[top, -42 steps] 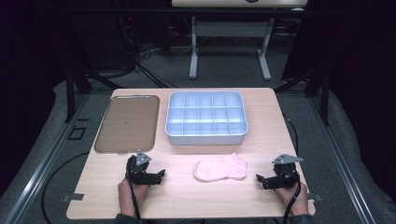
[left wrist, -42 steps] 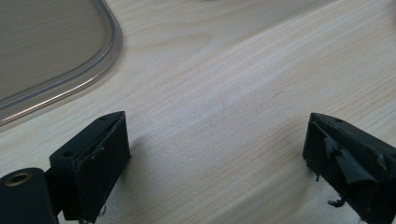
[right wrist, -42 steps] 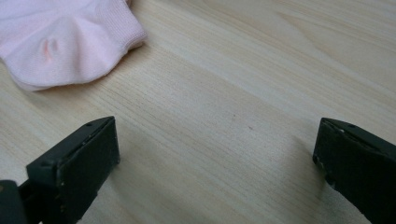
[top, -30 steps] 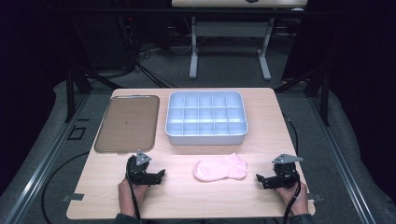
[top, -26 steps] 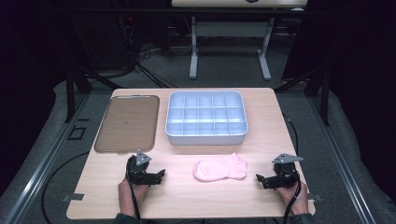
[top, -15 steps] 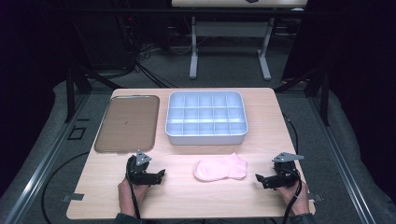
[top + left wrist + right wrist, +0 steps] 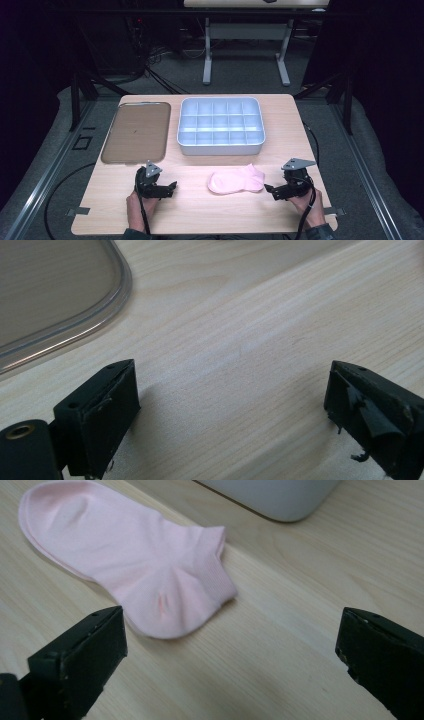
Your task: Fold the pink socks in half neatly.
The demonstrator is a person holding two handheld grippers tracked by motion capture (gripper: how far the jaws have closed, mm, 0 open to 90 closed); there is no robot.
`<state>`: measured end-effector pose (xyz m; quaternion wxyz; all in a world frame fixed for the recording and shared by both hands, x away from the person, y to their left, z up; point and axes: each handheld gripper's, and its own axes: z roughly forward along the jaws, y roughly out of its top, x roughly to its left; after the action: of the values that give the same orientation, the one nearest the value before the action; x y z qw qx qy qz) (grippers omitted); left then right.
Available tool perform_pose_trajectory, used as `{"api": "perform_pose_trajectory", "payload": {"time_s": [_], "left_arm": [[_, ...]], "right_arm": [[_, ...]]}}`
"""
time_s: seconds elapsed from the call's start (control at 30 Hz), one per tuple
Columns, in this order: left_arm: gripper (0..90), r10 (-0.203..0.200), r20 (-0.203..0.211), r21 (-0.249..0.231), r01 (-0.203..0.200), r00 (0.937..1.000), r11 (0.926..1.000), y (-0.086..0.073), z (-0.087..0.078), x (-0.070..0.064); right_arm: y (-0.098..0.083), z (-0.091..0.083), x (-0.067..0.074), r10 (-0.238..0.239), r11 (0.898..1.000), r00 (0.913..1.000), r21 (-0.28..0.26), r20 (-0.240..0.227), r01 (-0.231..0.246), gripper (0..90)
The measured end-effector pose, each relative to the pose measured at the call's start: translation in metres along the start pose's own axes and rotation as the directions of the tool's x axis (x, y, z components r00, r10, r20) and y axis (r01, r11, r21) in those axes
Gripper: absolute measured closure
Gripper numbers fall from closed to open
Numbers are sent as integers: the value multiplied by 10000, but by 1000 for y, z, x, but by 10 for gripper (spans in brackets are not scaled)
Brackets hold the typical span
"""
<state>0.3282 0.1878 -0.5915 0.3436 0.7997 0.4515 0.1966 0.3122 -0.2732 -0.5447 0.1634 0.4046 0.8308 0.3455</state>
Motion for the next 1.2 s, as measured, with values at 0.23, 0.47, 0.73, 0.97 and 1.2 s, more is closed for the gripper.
{"api": "perform_pose_trajectory", "payload": {"time_s": [0.23,0.47,0.73,0.97,1.2], "left_arm": [[72,1,33,12,-1,10000,10000,0,0,0],[72,-3,0,-3,3,10000,10000,0,0,0],[72,-2,1,-3,2,10000,10000,0,0,0],[72,-2,1,-2,2,10000,10000,0,0,0],[72,3,-1,0,-3,10000,10000,0,0,0]], "right_arm": [[24,10,15,-503,9987,9977,34,-457,505,0],[41,22,29,-939,9954,9920,120,-841,952,0],[53,41,43,-1279,9901,9837,408,-1261,1340,0],[60,62,54,-1473,9827,9758,883,-1617,1630,0],[61,74,57,-1463,9783,9735,1205,-1758,1687,0]]}}
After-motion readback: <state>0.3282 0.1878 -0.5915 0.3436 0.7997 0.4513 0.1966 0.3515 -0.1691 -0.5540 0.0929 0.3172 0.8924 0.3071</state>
